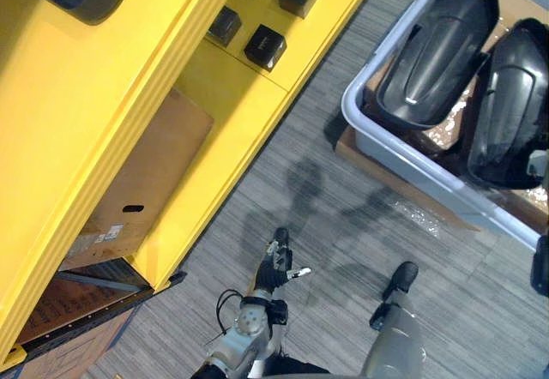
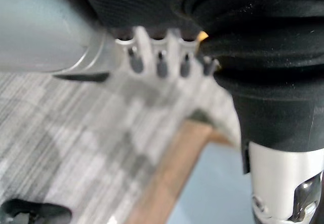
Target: Walk over and take plastic housings, then place them on the shelf
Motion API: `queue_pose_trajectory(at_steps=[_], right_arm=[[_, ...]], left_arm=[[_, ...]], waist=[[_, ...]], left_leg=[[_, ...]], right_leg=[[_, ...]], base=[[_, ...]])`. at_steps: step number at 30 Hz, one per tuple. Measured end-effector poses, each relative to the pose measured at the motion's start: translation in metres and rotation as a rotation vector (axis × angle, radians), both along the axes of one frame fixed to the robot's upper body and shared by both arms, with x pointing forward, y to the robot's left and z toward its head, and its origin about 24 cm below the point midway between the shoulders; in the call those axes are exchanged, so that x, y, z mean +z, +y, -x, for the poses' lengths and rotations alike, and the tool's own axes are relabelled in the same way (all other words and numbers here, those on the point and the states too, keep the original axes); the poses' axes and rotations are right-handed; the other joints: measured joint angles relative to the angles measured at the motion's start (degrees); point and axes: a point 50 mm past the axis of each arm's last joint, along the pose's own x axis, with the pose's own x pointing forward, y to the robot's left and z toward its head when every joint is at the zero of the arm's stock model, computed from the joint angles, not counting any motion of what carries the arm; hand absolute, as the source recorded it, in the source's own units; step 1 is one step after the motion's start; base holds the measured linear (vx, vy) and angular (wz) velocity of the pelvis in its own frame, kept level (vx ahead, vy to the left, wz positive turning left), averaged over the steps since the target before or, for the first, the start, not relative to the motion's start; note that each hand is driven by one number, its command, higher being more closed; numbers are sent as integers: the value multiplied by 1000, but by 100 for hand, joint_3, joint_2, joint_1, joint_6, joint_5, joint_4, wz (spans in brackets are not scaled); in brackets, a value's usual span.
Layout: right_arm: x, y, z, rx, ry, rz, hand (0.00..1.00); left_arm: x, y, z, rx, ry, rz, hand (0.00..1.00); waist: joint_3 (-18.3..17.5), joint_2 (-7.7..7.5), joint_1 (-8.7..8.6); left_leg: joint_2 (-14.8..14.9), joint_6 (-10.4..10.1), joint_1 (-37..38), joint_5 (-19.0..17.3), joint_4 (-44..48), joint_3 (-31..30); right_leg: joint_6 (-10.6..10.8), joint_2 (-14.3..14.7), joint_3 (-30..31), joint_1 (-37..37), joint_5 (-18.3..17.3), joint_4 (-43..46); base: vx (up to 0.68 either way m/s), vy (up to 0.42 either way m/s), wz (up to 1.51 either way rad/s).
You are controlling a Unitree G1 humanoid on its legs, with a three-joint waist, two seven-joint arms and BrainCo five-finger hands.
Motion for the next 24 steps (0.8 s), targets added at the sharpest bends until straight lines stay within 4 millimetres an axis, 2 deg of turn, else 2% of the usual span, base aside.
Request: queue_pose_trajectory(at_steps=[4, 8, 12, 14, 18, 20, 21, 24], right_arm=[[-8, -2, 3, 25, 13, -24, 100], [-16, 3, -1, 48, 2, 29, 100], [-23, 16, -9, 73, 55, 179, 100], [-25, 22, -12, 93, 77, 232, 100], [-46, 44, -20, 172, 145, 339, 100], [-56, 61, -25, 217, 141, 353, 100], [-58, 65, -26, 226, 138, 354, 100], [-57, 83, -30, 286, 112, 431, 100]], left_arm=[[0, 2, -1, 18, 15, 29, 0], [1, 7, -2, 19, 4, 32, 0], [4, 18, -5, 56, -5, 83, 0], [3, 26, -5, 97, 0, 94, 0], [19, 45, -12, 185, -80, 117, 0], [35, 57, -20, 215, -155, 119, 0], [40, 61, -23, 226, -178, 121, 0], [70, 73, -36, 240, -312, 110, 0]], waist=[[-18, 26, 1], [-24, 33, -6], [-28, 32, -31], [-27, 25, -103], [-58, -185, -265], [-79, -377, -388], [-77, -435, -437], [-99, -774, -562]], left_leg=[[-6, 4, 8, 29, -18, -26], [-15, -20, 72, 113, -122, -60], [-15, -44, 154, 212, -277, -57], [-14, -53, 249, 236, -336, -48], [22, -94, 461, 326, -560, 36], [56, -127, 635, 386, -722, 79], [60, -138, 688, 407, -780, 84], [132, -202, 1014, 540, -1109, 225]], right_leg=[[-23, -17, -106, 2, -13, 64], [-61, -18, -136, 19, -36, 100], [-80, -16, -138, 38, -39, 101], [-88, -14, -138, 118, -34, 75], [-114, 4, -107, 207, -16, 0], [-143, 31, -93, 293, -16, -56], [-153, 34, -94, 324, -22, -60], [-224, 70, 13, 381, -55, -63]], base=[[-29, -15, 4], [-52, -26, 4], [-52, -20, 2], [0, 0, 0], [8, -25, -6], [22, -33, -4], [39, -48, -5], [27, -48, -15]])
